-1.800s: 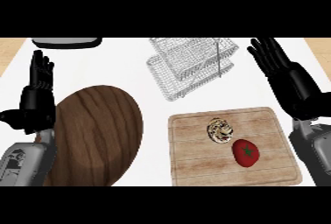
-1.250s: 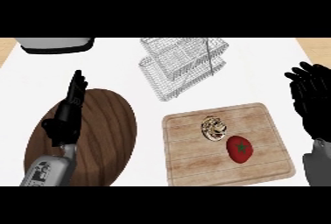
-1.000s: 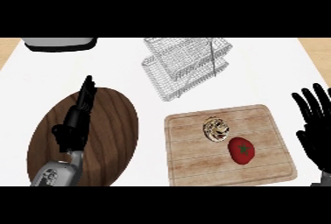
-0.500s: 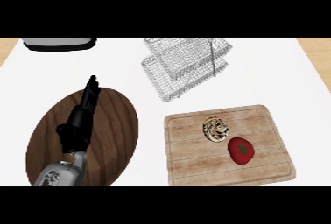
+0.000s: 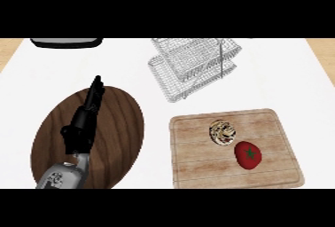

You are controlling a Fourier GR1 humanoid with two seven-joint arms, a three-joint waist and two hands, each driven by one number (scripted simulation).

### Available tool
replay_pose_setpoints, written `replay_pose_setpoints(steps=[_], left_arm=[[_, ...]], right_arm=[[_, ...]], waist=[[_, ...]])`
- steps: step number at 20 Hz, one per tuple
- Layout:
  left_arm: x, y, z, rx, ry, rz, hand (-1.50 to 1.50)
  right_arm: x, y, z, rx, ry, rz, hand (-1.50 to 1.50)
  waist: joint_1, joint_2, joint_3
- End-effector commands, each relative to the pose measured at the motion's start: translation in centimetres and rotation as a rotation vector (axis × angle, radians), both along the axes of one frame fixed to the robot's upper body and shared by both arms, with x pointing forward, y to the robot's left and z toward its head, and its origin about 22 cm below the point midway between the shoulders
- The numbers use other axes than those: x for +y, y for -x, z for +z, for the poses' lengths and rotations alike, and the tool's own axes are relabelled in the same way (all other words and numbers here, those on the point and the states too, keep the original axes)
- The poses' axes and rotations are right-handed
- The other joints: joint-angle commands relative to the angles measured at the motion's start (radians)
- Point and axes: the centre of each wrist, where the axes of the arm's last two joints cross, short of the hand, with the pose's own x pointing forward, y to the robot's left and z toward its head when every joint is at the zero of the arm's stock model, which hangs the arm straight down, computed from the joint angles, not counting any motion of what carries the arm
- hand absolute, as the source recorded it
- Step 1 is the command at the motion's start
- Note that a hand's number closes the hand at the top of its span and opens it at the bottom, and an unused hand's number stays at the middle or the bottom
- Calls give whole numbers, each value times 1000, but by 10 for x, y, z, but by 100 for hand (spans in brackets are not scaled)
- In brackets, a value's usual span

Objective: Pick the cupcake from the cutting board and place it in the tiered basket

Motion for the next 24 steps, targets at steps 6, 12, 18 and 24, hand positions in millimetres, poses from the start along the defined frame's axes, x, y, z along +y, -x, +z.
replay_pose_setpoints(steps=[6, 12, 18, 24], left_arm=[[-19, -17, 14, 6, 10, -42, 0], [-14, -2, 2, 5, 16, -30, 0], [-18, -1, 8, -9, 28, -25, 0], [-6, -4, 9, -21, 6, 0, 0]], right_arm=[[77, 8, 38, 108, 185, -74, -150], [113, -9, 34, 153, 238, -55, -150], [122, -32, 28, 286, 302, -66, -150], [139, -12, 13, 322, 340, -79, -150]], waist=[[34, 9, 3], [28, 5, 4], [24, 4, 4], [3, -1, 5]])
